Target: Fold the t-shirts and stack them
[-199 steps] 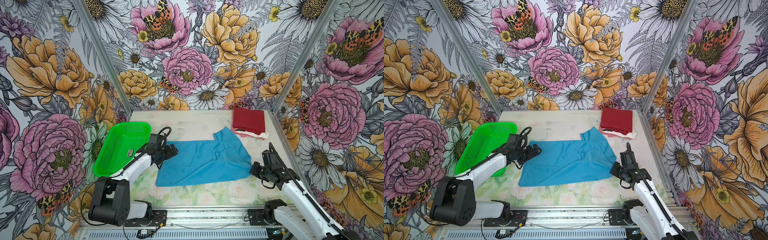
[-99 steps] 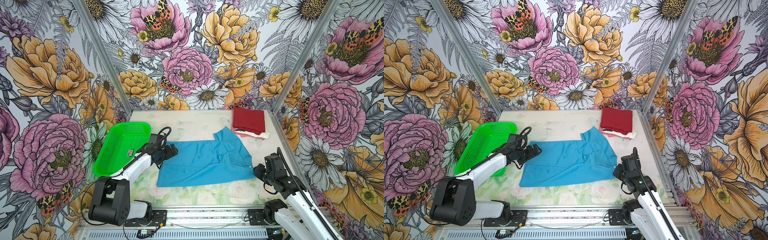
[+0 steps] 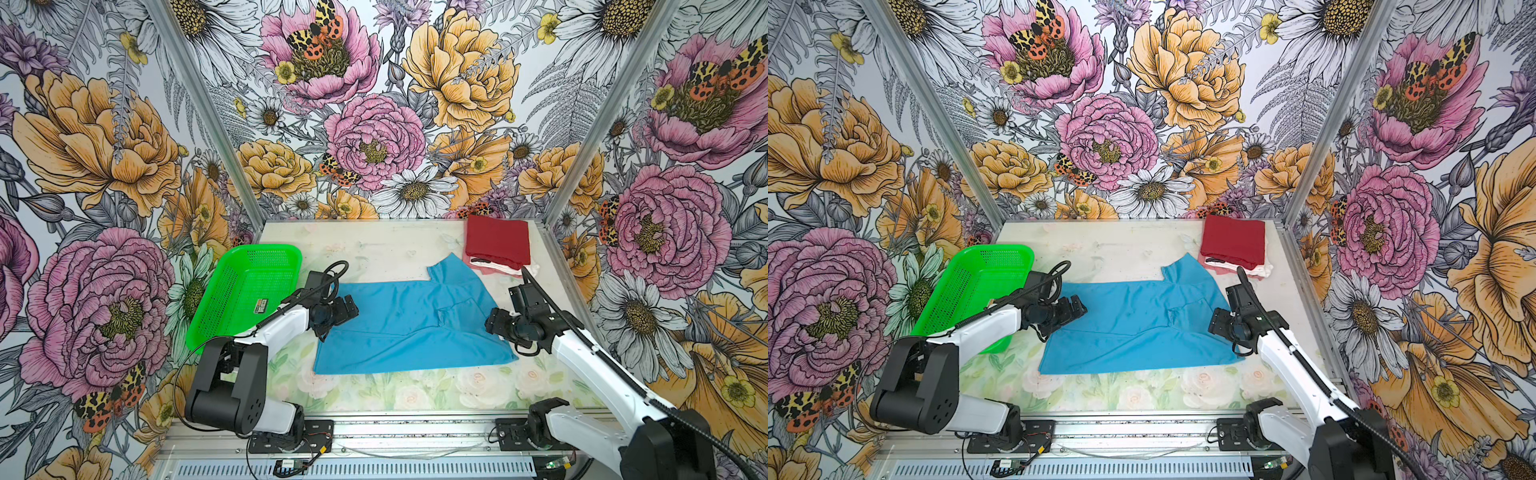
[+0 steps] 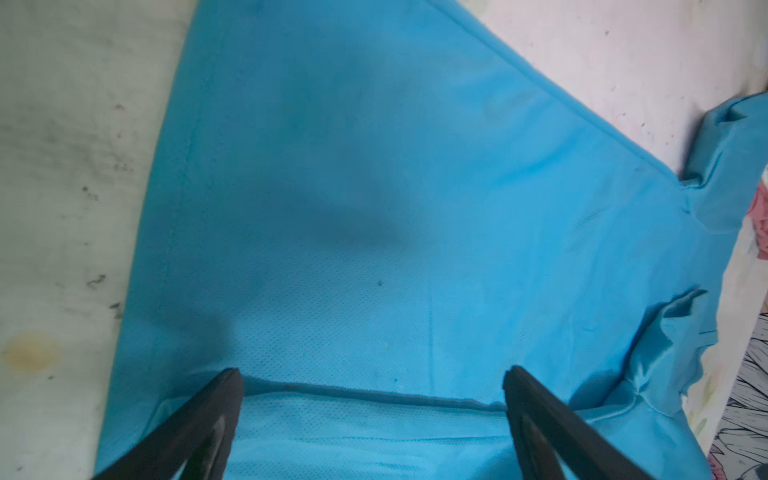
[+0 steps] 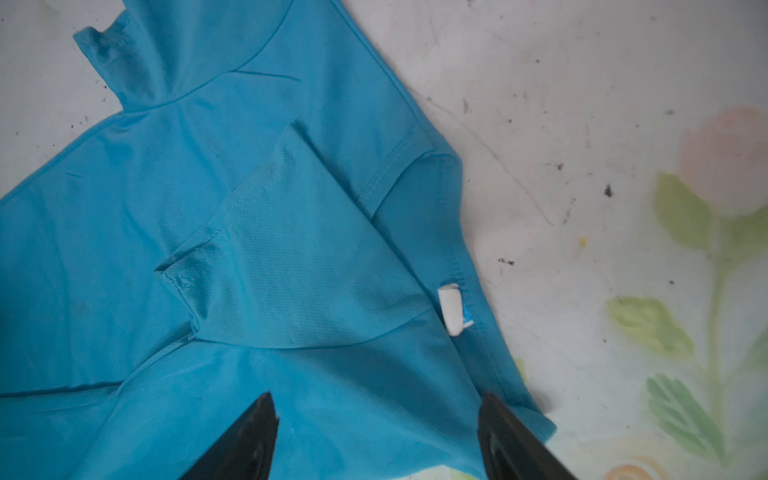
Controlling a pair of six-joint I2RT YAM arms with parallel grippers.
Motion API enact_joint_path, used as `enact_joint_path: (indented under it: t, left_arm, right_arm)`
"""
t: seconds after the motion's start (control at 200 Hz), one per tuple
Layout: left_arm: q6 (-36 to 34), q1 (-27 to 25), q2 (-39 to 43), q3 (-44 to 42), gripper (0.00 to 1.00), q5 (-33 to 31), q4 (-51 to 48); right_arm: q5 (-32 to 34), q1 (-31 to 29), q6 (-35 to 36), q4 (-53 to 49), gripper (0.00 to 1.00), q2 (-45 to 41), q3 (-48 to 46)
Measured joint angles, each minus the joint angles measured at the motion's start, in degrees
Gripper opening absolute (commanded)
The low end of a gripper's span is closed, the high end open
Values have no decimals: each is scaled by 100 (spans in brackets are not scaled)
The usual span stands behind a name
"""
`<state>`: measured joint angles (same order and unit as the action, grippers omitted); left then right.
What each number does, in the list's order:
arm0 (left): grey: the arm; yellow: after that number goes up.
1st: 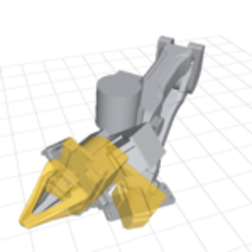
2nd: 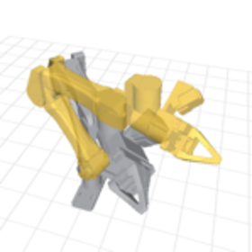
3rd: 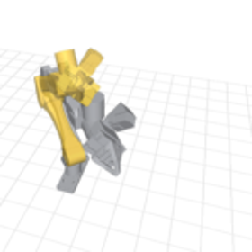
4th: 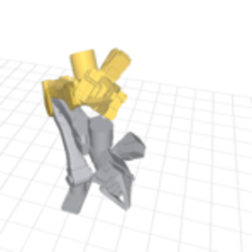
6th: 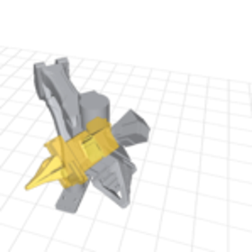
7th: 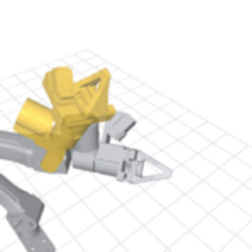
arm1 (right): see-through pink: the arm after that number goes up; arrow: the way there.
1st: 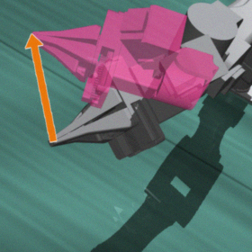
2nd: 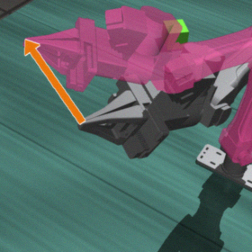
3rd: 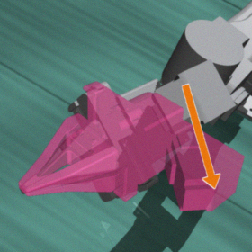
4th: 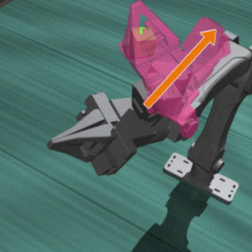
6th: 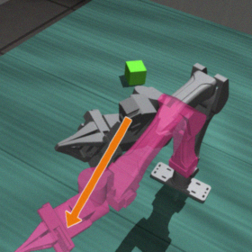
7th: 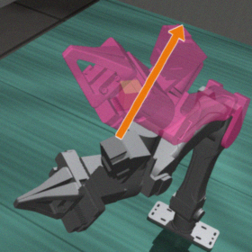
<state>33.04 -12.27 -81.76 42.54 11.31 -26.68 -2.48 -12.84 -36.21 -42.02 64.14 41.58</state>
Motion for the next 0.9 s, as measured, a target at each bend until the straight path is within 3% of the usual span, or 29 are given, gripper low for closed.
enact_joint_path:
  t: [0.145,0.34,0.395,0.575,0.901]
  left_arm:
    - [4,15,22,-61,98,-210,-50]
    - [0,122,203,-61,98,-323,-138]
    - [0,164,247,-61,98,-339,-162]
    - [2,219,260,-61,99,-358,-199]
    - [0,245,66,-52,99,-361,-201]
  right_arm:
    - [-153,0,623,343,74,1239,509]
    - [-424,83,1182,756,60,2455,868]
    - [-455,146,1241,841,54,2618,907]
    - [-496,284,1491,999,47,2940,1141]
    - [-695,308,1692,1191,44,3545,1679]
